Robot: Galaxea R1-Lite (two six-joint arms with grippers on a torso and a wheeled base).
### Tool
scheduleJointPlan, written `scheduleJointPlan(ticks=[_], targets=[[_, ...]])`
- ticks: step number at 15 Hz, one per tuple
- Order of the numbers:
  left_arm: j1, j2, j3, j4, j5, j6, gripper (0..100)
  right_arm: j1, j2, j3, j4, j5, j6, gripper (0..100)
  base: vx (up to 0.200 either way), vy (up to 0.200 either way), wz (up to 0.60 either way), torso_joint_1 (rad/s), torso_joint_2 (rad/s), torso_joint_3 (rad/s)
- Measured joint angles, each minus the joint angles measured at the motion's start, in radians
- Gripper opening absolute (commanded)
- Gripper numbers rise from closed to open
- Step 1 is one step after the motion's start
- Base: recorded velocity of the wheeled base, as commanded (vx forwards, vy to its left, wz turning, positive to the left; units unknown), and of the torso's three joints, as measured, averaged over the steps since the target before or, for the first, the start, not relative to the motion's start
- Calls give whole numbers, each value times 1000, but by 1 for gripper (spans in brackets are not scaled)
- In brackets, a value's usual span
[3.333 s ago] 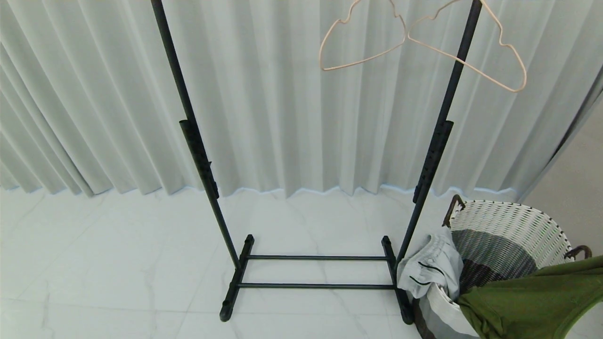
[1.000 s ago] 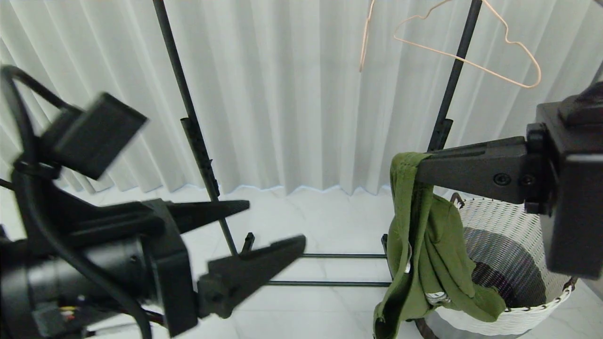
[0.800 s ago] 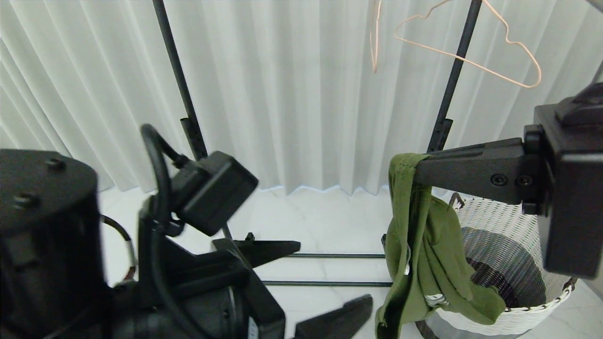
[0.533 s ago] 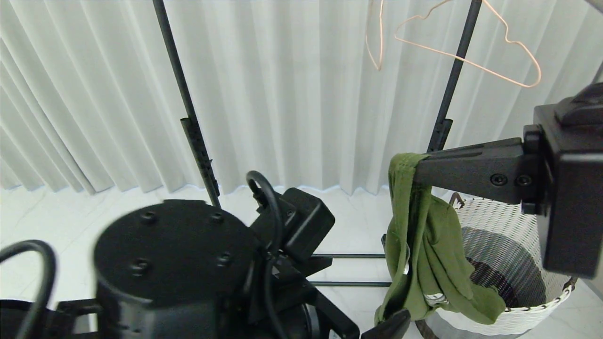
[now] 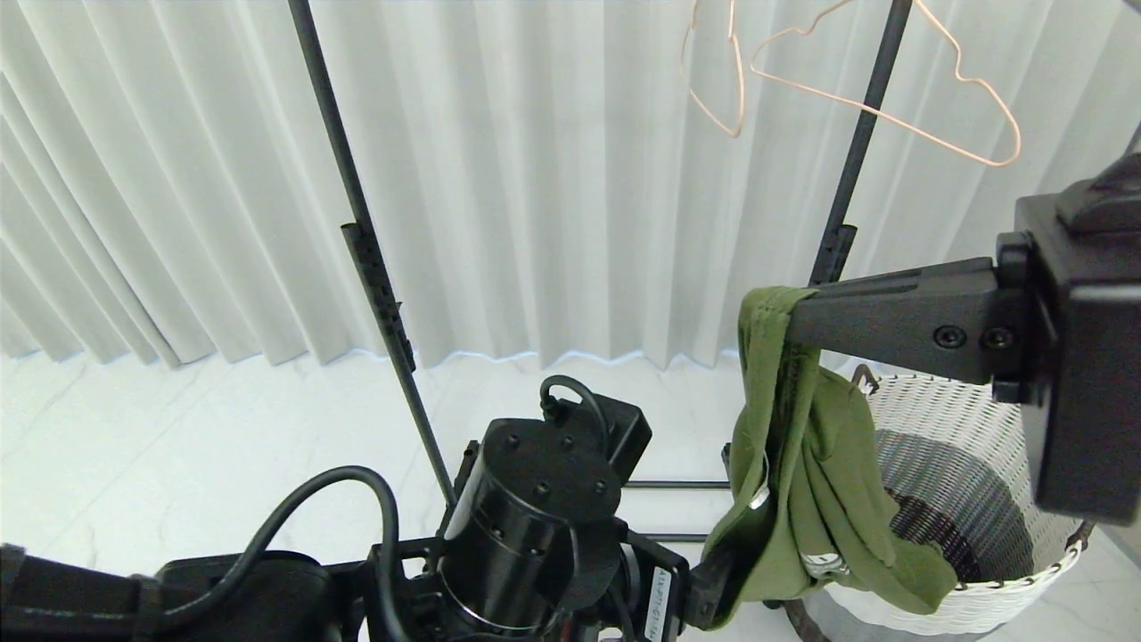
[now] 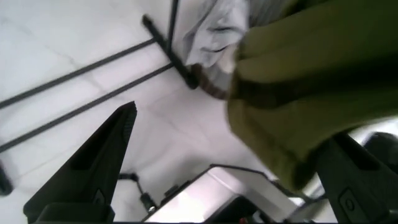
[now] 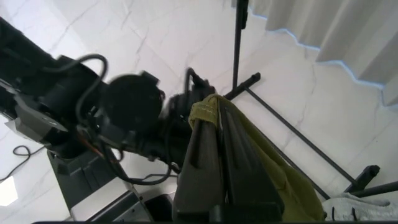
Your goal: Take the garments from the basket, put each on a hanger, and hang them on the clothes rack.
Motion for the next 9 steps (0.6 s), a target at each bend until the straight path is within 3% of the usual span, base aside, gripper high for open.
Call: scheduleJointPlan(ticks=[2,3,9], targets=[[8,28,0,0,0,0,100,0,-3,0,0,0,0,0,0,0,0,0,0,0],[10,38,0,0,-1,1,0,0,-6,2,0,0,0,0,0,0,0,0,0,0],[-15,15,14,-1,23,8,0,-27,-21,20,6,-6,-1,0,0,0,0,0,0,0]])
